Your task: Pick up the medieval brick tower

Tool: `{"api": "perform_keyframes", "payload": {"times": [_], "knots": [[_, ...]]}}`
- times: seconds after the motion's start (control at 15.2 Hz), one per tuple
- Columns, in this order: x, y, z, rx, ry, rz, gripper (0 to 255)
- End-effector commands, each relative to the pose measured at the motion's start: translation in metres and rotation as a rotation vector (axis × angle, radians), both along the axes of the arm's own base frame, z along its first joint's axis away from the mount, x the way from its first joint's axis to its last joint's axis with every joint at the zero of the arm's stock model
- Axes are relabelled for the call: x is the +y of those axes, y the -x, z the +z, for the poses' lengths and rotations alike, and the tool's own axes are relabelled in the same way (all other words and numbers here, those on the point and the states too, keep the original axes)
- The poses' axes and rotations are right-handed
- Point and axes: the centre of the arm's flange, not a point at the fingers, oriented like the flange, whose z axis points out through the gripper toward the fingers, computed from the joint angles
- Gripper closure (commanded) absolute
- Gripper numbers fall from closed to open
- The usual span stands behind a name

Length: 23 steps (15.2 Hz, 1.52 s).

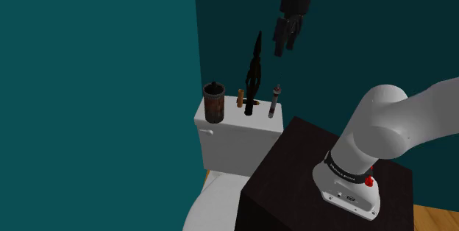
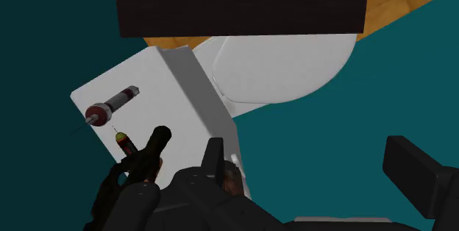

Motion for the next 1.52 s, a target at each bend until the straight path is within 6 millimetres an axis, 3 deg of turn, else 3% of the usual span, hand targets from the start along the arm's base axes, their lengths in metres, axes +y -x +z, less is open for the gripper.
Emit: {"api": "perform_keyframes", "payload": {"times": [0.0,0.4,0.73,1.06,1.45], "knots": [[0.0,0.0,0.0,0.0,0.0,0.0,0],[0.021,-0.065,-0.04,0.027,-0.001,-0.226,0],[0.026,-0.121,-0.075,0.049,-0.002,-0.415,0],[0.022,-0.176,-0.111,0.072,-0.003,-0.603,0],[0.003,-0.238,-0.156,0.099,-0.004,-0.83,0]]}}
